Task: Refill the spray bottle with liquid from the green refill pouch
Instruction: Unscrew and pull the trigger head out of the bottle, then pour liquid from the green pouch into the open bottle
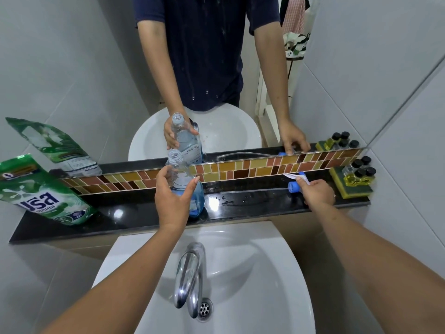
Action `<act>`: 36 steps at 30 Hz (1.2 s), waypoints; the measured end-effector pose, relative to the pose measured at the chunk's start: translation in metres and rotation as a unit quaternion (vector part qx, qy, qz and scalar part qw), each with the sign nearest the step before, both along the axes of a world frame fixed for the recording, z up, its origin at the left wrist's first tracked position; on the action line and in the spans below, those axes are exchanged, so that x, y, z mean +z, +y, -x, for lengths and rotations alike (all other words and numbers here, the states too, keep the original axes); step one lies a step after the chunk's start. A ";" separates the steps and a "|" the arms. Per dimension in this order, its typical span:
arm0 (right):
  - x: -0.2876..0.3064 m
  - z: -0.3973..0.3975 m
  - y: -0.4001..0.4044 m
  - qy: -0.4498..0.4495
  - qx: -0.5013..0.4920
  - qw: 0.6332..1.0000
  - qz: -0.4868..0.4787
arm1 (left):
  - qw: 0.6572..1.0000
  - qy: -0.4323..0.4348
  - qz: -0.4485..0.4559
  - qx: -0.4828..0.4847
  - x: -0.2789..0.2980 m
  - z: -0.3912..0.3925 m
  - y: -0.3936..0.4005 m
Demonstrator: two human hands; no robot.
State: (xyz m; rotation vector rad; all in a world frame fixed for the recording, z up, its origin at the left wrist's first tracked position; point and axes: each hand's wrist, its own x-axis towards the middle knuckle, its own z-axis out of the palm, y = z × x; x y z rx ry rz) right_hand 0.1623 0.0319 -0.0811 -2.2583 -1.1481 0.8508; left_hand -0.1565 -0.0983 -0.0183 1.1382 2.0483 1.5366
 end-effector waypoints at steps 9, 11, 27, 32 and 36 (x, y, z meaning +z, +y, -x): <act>-0.046 -0.022 0.022 -0.011 -0.006 1.000 0.012 | 0.999 -0.014 -0.026 0.016 -0.002 -0.005 0.002; -0.022 -0.012 0.010 -0.009 -0.009 1.000 0.007 | 1.000 -0.014 -0.025 0.013 -0.002 -0.006 0.002; 0.051 0.055 -0.049 -0.091 0.105 0.988 -0.060 | 0.998 -0.023 0.024 -0.059 0.012 0.014 -0.015; 0.067 0.103 -0.064 -0.059 0.184 0.978 -0.080 | 0.995 -0.005 0.053 -0.080 0.016 0.023 -0.020; 0.077 0.133 -0.078 -0.048 0.242 0.965 -0.094 | 0.993 0.024 0.071 -0.093 0.017 0.033 -0.025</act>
